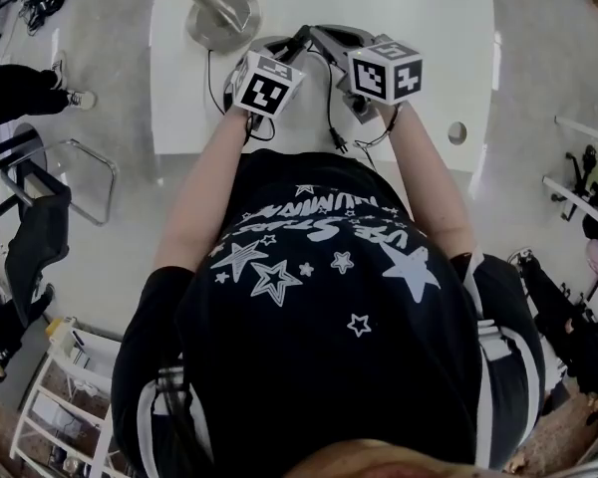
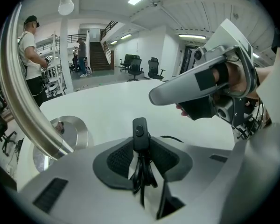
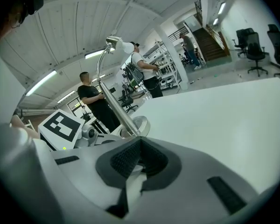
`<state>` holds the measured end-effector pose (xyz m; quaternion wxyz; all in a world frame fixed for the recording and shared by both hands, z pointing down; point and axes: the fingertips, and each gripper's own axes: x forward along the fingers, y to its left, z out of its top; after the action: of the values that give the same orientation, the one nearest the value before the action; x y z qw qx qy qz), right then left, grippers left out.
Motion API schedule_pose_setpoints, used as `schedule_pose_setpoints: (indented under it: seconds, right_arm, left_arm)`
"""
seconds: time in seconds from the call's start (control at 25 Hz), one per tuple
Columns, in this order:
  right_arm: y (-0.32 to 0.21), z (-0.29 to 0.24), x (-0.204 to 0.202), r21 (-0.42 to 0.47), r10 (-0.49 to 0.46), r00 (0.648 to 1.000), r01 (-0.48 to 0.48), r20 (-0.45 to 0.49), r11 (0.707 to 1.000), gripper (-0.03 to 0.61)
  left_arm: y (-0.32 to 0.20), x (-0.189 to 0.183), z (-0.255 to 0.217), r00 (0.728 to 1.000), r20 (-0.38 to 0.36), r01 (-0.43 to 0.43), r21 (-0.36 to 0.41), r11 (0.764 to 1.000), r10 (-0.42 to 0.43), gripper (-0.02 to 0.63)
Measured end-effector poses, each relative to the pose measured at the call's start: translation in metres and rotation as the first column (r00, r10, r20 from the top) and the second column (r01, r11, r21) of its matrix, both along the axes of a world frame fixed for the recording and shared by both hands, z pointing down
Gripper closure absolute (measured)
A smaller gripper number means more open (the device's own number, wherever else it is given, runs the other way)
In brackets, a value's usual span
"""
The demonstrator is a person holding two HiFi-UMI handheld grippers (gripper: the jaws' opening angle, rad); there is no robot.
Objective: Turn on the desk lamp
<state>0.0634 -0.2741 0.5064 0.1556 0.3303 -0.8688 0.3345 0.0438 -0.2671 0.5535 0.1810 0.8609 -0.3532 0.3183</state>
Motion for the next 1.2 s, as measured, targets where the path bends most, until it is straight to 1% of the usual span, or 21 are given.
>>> schedule_pose_setpoints:
  seconds: [0.24, 0.52, 0.6, 0.68, 0.96, 1.2]
  right_arm:
    - [-0.003, 0.018, -0.01, -0.033, -0.065, 0.996, 0.064, -0.058, 0.997, 0.575]
    - [-0.007, 0.033, -0.024, -0.025, -0.169, 0.976, 0.167, -0.138, 0.986, 0.575]
    - [-0.008, 0.035, -0.026, -0.023, -0.186, 0.969, 0.185, -0.162, 0.983, 0.575]
    - [-0.008, 0.038, -0.025, -0.021, -0.188, 0.965, 0.188, -0.18, 0.982, 0.575]
    - [-0.008, 0.04, -0.025, -0.021, -0.192, 0.962, 0.191, -0.196, 0.981, 0.575]
    - [-0.01, 0.042, -0.023, -0.053, -0.178, 0.969, 0.171, -0.172, 0.984, 0.575]
  left_arm:
    - [0.0, 0.001, 0.001, 1.0, 0.013, 0.003, 0.001, 1.0, -0.003, 0.488]
    - [0.0, 0.0, 0.002, 1.0, 0.012, -0.001, 0.0, 1.0, 0.001, 0.488]
    - [0.001, 0.0, 0.001, 1.0, 0.014, -0.006, 0.001, 1.0, 0.006, 0.488]
    - [0.002, 0.0, 0.0, 1.0, 0.018, -0.01, 0.002, 1.0, 0.01, 0.488]
    - [0.002, 0.0, 0.001, 1.0, 0.024, -0.009, 0.001, 1.0, 0.009, 0.488]
    - [0.001, 0.001, 0.001, 1.0, 0.02, -0.001, 0.0, 1.0, 0.001, 0.488]
